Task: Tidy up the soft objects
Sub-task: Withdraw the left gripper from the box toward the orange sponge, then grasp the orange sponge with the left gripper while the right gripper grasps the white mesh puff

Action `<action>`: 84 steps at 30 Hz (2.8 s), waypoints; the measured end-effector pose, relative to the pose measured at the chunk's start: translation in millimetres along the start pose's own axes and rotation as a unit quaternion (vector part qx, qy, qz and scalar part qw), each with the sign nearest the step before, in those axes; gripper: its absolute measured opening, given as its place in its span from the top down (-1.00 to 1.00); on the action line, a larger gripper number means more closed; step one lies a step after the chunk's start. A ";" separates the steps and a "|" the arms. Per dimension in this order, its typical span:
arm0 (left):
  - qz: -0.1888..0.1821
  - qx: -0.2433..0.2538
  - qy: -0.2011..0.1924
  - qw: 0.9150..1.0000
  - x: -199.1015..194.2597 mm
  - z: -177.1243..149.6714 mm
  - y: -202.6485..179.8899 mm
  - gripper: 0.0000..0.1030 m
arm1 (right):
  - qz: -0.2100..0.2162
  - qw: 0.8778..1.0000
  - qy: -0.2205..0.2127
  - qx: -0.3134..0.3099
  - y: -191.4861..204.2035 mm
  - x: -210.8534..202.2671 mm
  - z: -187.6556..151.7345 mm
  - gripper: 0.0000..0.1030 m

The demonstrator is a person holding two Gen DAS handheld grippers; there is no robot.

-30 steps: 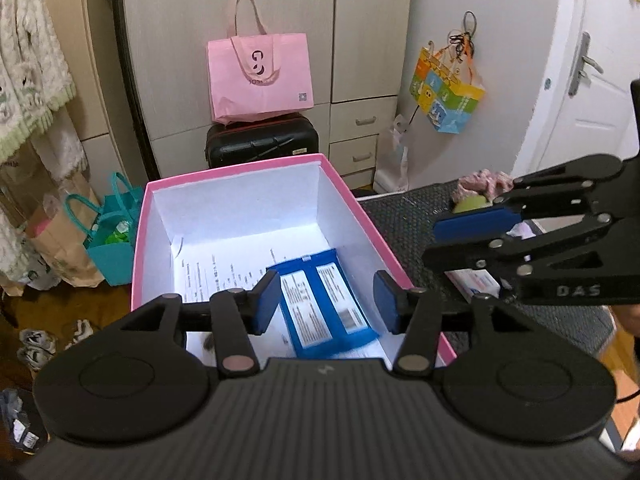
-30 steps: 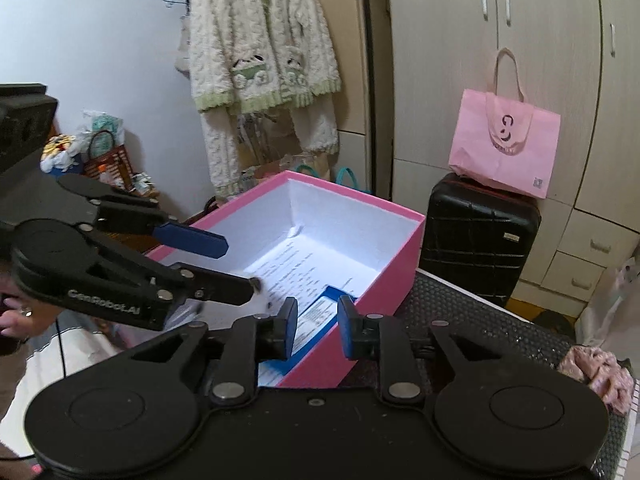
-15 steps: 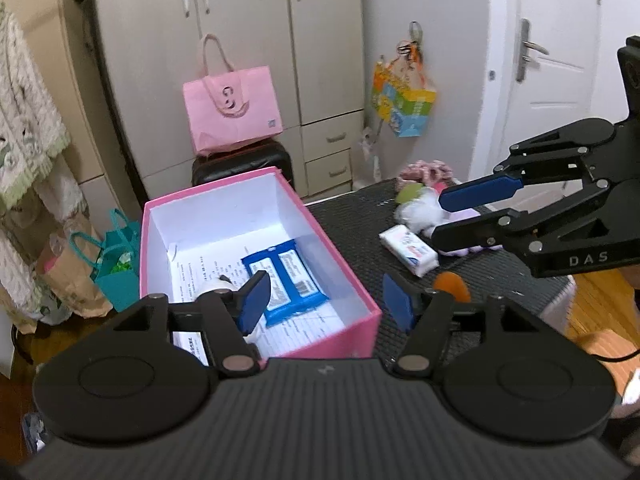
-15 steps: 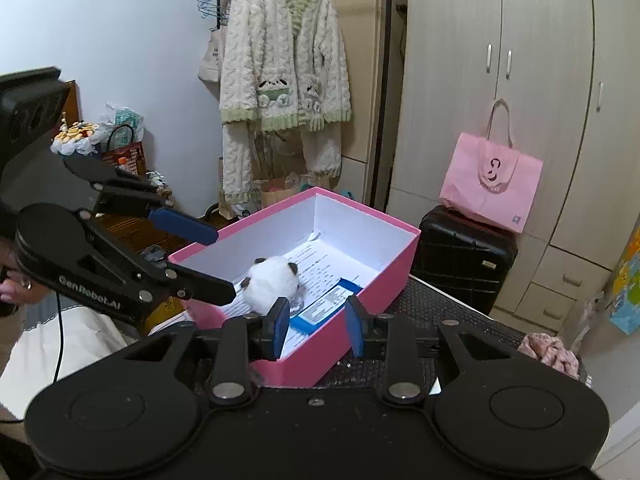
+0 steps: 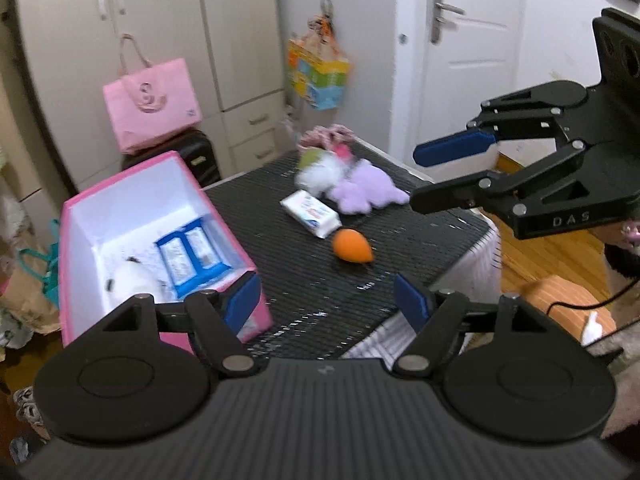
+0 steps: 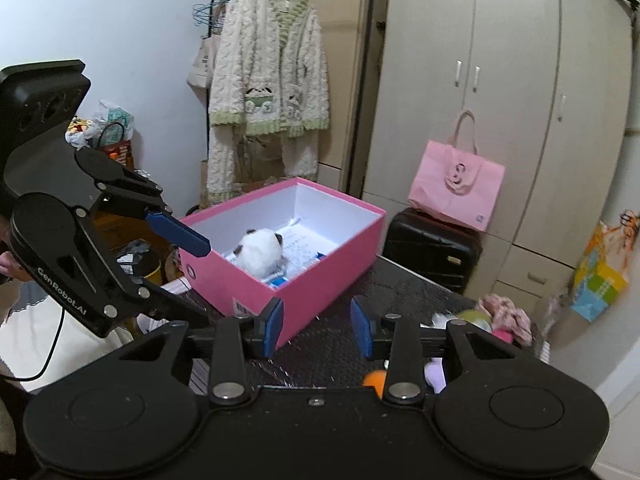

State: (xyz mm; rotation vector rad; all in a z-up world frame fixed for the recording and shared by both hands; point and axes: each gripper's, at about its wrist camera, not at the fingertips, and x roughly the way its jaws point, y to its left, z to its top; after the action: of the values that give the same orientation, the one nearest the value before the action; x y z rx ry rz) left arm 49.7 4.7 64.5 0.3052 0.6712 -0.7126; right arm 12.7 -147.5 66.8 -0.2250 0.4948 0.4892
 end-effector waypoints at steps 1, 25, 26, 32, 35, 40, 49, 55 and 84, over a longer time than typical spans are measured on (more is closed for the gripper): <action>-0.005 0.002 0.003 1.000 3.2 -0.7 -3.5 -0.44 | -0.003 1.000 0.001 0.003 -1.8 -2.9 -4.1 0.13; -0.069 0.003 0.014 0.997 105.8 3.5 -30.1 -0.48 | -0.018 0.992 0.066 0.105 -76.7 30.4 -80.4 -0.05; -0.066 0.002 0.013 0.998 110.5 2.0 -30.1 -0.48 | -0.017 0.992 0.068 0.107 -79.1 33.1 -82.1 -0.05; -0.061 -0.030 0.003 0.998 138.5 -8.2 -26.0 -0.48 | -0.011 0.990 0.076 0.120 -96.0 50.7 -90.2 -0.07; -0.056 -0.039 -0.006 0.998 151.3 -10.4 -26.9 -0.48 | -0.004 0.989 0.077 0.129 -103.8 59.7 -94.2 -0.09; -0.043 -0.050 -0.008 0.998 178.2 -15.1 -30.1 -0.48 | -0.001 0.987 0.072 0.141 -116.5 78.1 -100.0 -0.10; 0.010 -0.049 -0.023 0.999 210.0 -15.3 -25.8 -0.47 | -0.004 0.986 0.064 0.151 -135.6 110.2 -103.0 -0.14; 0.020 -0.069 -0.031 0.997 221.5 -18.4 -19.8 -0.29 | -0.024 0.988 0.046 0.145 -145.2 125.6 -100.4 -0.21; 0.024 -0.132 -0.078 0.988 225.6 -17.0 2.1 0.16 | -0.098 0.970 0.069 0.212 -182.4 227.0 -79.4 -0.82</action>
State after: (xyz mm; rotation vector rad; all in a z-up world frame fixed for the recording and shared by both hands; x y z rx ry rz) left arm 169.9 -98.6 -96.9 0.0215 0.5981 -0.5876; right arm 246.6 -240.8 -99.6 0.1046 0.6935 0.1675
